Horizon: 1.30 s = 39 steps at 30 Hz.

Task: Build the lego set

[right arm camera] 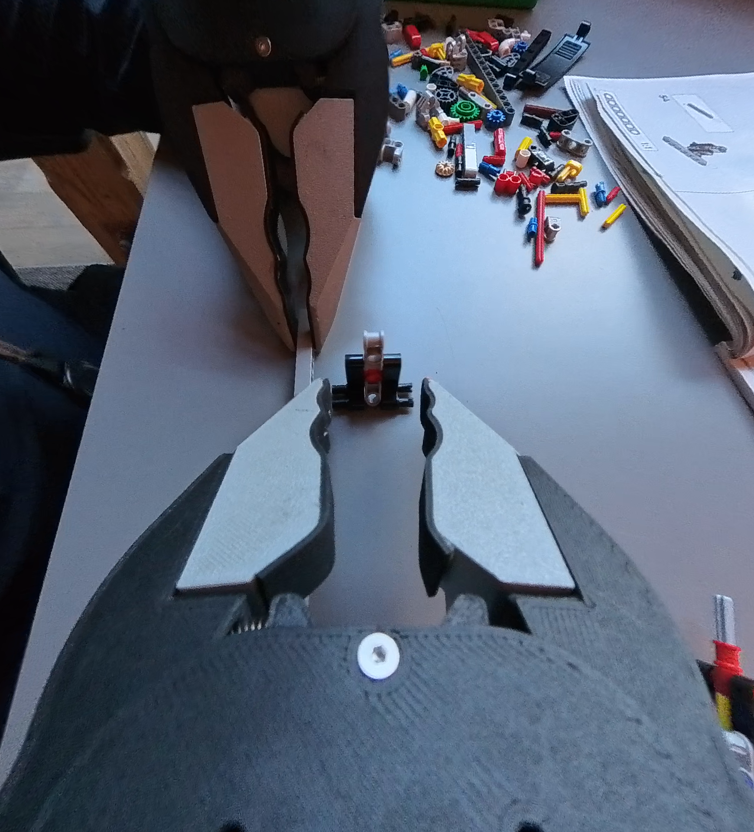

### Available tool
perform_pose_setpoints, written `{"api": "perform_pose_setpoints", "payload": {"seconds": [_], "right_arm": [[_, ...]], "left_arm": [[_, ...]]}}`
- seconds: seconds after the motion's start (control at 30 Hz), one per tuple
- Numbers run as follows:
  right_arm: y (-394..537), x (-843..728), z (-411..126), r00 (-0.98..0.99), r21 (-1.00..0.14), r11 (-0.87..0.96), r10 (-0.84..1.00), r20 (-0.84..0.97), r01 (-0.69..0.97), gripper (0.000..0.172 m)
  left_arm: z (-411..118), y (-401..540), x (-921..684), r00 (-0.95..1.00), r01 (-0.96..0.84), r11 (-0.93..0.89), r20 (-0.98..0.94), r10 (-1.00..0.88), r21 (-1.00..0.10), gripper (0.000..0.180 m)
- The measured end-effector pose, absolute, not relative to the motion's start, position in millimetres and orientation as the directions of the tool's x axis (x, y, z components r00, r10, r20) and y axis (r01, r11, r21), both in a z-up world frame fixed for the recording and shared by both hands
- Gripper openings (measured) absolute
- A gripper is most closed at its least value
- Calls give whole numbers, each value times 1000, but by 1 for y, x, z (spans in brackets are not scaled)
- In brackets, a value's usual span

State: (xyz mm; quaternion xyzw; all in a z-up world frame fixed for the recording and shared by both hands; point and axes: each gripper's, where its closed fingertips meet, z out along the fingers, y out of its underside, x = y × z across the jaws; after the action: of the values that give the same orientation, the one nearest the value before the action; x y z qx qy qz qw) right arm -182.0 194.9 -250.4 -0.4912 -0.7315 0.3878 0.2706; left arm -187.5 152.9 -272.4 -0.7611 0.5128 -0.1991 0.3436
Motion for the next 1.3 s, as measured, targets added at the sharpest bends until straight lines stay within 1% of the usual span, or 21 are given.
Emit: {"api": "perform_pose_setpoints", "payload": {"seconds": [0.2,0.4,0.6,0.67,0.73,0.97,1.07,1.2,1.3], "right_arm": [[196,-181,-245,-375,-851,154,925,-54,502,35],[193,-183,-256,-389,-814,184,919,-57,552,36],[190,-190,-257,-408,-810,200,911,-54,552,39],[189,-194,-257,-415,-809,204,908,-54,551,36],[188,-196,-259,-423,-800,207,904,-63,563,23],[190,-197,-254,-415,-817,151,902,-116,556,22],[191,-198,-256,-410,-808,166,906,-101,565,22],[187,-196,-257,-429,-808,248,903,-7,535,22],[187,-195,-253,-424,-824,270,905,41,497,22]], "left_arm": [[-273,153,-187,396,-638,-254,-27,-918,-727,6],[-273,156,-188,407,-632,-267,-18,-913,-727,6],[-273,159,-185,405,-631,-269,-13,-914,-727,6],[-273,160,-184,407,-629,-275,-6,-913,-727,6],[-273,160,-184,408,-623,-290,14,-913,-727,6],[-273,164,-185,426,-617,-304,17,-905,-726,6],[-273,164,-184,414,-641,-248,-56,-908,-726,6],[-272,164,-180,376,-700,-107,-236,-896,-706,6],[-272,165,-179,359,-732,-31,-347,-866,-680,6]]}}
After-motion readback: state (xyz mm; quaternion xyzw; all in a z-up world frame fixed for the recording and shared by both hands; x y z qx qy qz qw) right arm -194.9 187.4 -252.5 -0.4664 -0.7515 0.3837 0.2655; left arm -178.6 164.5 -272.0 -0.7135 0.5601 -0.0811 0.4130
